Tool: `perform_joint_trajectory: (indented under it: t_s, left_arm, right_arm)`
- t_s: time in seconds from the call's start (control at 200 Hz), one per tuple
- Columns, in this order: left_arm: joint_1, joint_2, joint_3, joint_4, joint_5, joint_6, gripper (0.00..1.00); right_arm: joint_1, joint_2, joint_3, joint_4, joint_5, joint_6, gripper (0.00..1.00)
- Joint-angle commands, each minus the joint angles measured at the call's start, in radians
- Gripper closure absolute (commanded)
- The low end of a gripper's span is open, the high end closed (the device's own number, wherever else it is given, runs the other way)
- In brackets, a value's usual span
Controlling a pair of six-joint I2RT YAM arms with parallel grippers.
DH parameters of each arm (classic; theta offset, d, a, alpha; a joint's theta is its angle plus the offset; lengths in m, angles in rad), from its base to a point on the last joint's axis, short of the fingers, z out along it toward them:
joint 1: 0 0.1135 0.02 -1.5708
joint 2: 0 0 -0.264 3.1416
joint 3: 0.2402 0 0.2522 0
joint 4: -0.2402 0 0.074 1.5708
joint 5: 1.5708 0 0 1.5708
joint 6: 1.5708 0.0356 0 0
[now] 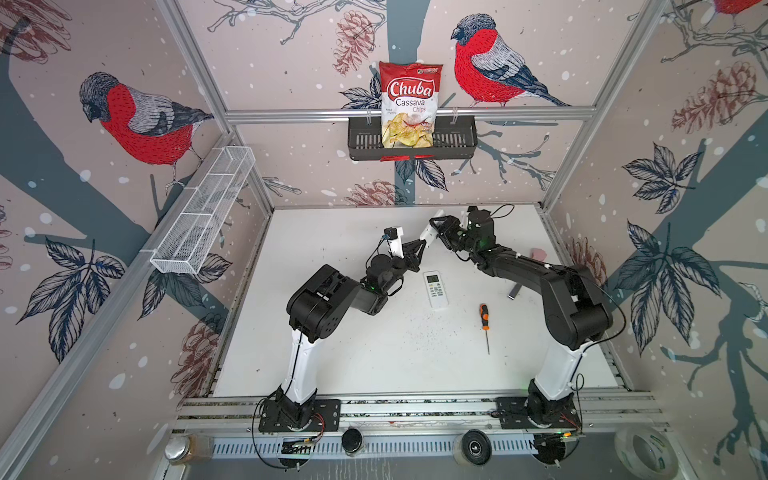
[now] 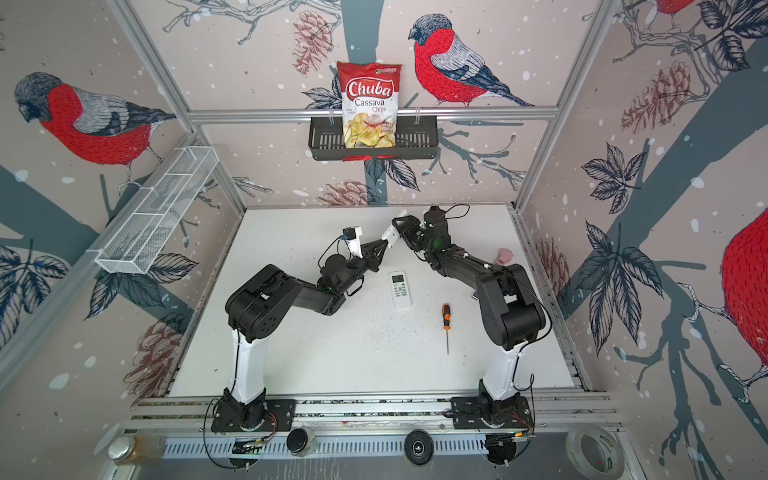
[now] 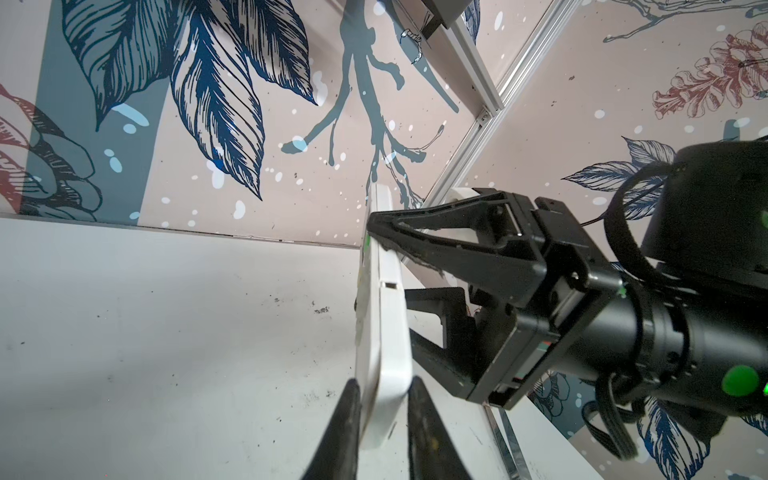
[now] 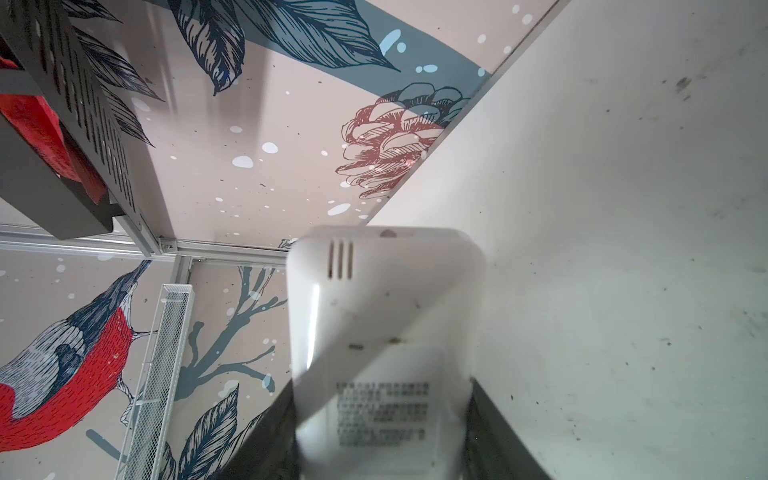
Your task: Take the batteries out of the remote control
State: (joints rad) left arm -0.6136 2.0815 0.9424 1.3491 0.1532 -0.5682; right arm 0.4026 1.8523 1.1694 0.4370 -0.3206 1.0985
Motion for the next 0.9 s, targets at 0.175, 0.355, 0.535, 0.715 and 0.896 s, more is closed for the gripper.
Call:
perform_joint_trajectory:
  t_s: [0.175,0.355,0.535,0.715,0.896]
  left_arm:
    - [0.0,-0.005,-0.021,0.039,-0.016,0.004,0.81]
    - [0.0,-0.007,-0.039,0.051,-0.021,0.001,0.83]
    - [-0.001,-0.005,-0.041,0.066,-0.011,-0.014,0.79]
    - [-0.008,-0.008,-0.035,0.066,-0.001,-0.018,0.5]
    - [-0.016,0.0,-0.013,0.059,0.012,-0.021,0.56]
  right_arm:
    - [-0.01,0.004,0.007,0.025,-0.015,-0.01,0.78]
    - [-0.014,0.0,0.007,0.023,-0.014,-0.011,0.79]
    - [-0.015,0.001,0.004,0.022,-0.014,-0.014,0.79]
    - [-0.012,0.002,0.002,0.021,-0.006,-0.019,0.79]
    - [-0.011,0.0,0.003,0.016,-0.003,-0.025,0.79]
